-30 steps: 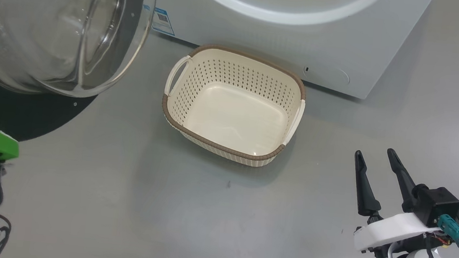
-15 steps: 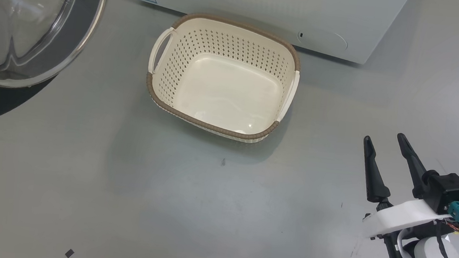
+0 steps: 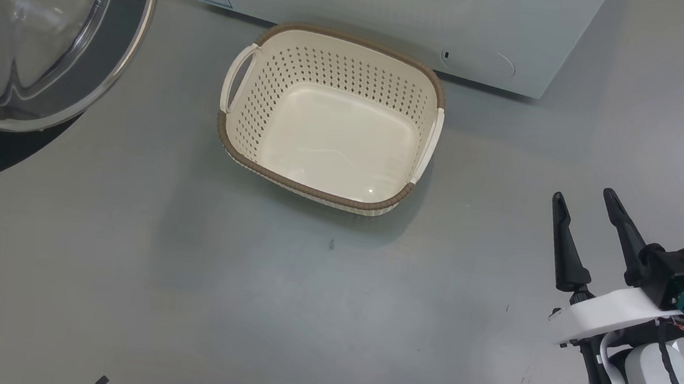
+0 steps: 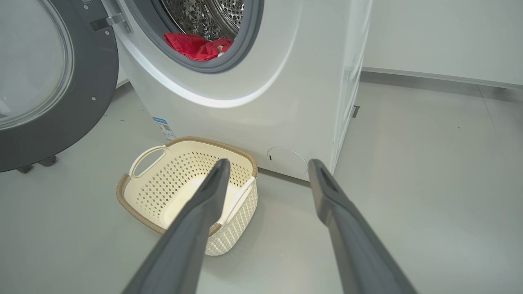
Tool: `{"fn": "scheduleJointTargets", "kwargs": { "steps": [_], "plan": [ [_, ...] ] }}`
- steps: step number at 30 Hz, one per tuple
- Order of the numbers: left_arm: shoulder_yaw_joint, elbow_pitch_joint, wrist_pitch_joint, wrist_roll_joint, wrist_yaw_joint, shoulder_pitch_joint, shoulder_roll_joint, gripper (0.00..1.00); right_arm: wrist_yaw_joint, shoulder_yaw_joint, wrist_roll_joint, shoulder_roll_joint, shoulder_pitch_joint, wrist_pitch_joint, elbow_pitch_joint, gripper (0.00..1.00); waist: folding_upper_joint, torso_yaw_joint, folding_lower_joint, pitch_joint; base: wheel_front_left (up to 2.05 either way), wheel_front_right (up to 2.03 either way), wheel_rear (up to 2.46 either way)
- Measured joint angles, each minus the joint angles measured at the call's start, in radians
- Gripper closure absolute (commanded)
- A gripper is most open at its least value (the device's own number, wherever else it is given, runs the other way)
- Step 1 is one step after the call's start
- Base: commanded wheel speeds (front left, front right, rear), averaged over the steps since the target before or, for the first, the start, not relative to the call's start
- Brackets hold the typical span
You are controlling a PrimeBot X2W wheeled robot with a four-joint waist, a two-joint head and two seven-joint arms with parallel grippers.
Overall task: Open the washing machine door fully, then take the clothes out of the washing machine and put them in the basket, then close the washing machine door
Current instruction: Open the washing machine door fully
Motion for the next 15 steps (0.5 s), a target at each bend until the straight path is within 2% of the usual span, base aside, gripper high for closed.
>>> {"fn": "scheduleJointTargets", "kwargs": {
  "steps": [15],
  "plan": [
    [-0.064,0.019,-0.009,0.069,-0.04,0.059,-0.035,1.0,0.003,0.003,0.037,0.065,0.002,-0.046,0.077,0.0,0.0,-0.015,0.0,-0.132,0.0,0.0,0.0]
  ]
}}
